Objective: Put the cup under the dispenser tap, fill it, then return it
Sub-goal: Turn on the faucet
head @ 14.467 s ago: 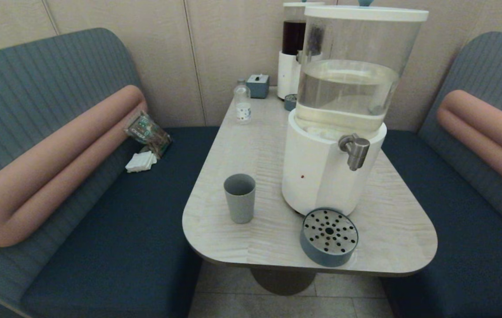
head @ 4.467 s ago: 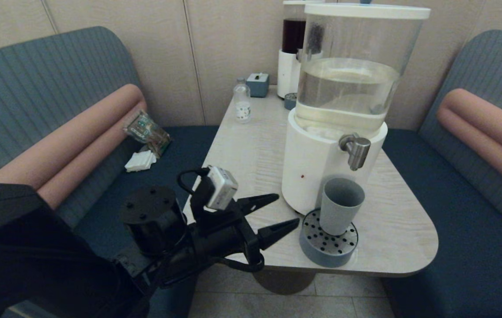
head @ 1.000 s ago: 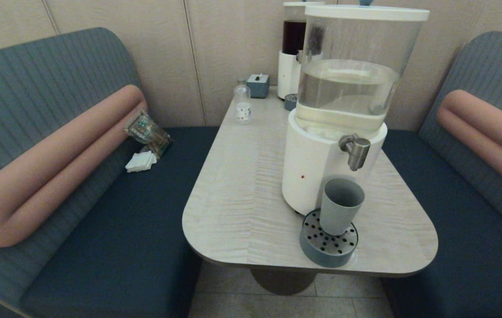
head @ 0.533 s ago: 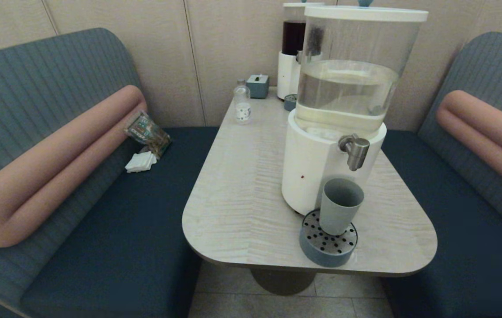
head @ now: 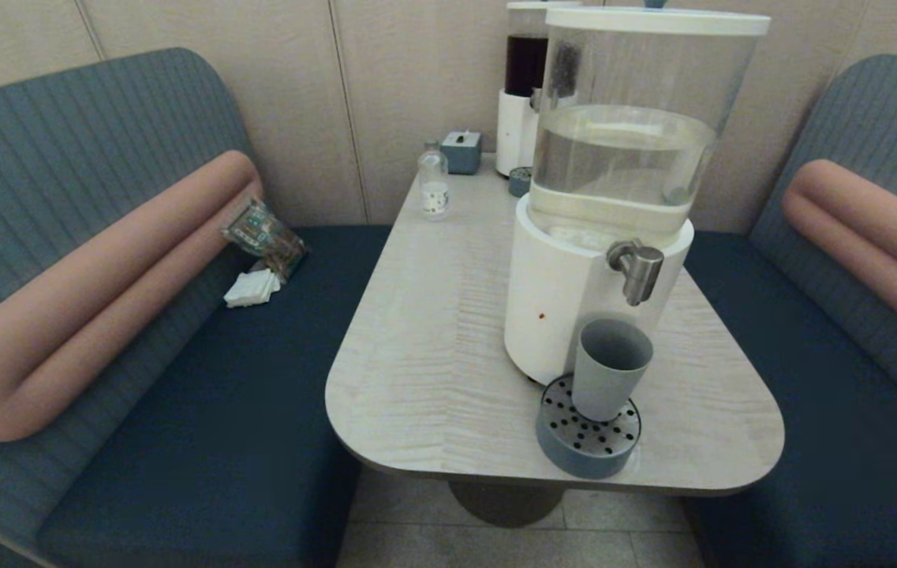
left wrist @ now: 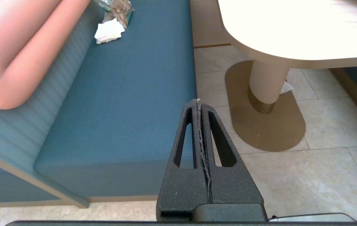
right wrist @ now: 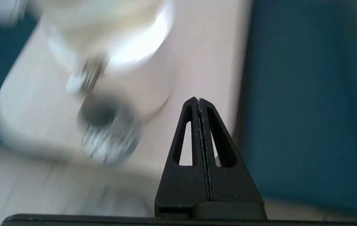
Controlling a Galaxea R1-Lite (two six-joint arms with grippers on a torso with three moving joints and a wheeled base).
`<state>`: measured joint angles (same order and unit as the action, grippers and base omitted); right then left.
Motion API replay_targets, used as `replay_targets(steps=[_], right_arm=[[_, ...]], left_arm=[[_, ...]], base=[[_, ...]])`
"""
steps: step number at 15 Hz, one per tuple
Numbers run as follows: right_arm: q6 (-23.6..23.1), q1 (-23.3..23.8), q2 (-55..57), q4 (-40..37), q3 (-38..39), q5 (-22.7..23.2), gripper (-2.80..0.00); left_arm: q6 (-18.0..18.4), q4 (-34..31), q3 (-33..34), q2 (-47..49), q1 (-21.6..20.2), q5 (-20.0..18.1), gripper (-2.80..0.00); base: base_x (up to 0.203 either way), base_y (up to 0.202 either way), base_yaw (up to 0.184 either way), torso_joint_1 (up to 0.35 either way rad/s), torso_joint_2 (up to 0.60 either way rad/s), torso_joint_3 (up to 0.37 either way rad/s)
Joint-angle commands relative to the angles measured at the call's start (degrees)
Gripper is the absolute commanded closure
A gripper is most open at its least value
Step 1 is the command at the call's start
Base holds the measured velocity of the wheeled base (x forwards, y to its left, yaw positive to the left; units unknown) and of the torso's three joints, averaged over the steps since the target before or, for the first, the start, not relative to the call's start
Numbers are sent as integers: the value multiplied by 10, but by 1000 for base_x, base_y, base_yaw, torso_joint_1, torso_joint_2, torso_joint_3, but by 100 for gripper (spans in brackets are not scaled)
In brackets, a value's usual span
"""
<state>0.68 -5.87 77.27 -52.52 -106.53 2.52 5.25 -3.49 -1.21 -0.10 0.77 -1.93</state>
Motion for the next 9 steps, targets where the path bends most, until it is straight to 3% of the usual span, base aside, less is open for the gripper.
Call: replay_targets(steps=[1,5,9], right_arm=[[3,-33,88,-61,-36,32,0],[48,-82,126,-53,-36,52,0],[21,-90,156,4,-17,41,0]], left_arm=[[0,0,0,0,0,0,0],[0,0,0,0,0,0,0],[0,0,0,0,0,0,0]], base=[[0,0,0,0,0,0],[0,0,0,0,0,0],[0,0,0,0,0,0]])
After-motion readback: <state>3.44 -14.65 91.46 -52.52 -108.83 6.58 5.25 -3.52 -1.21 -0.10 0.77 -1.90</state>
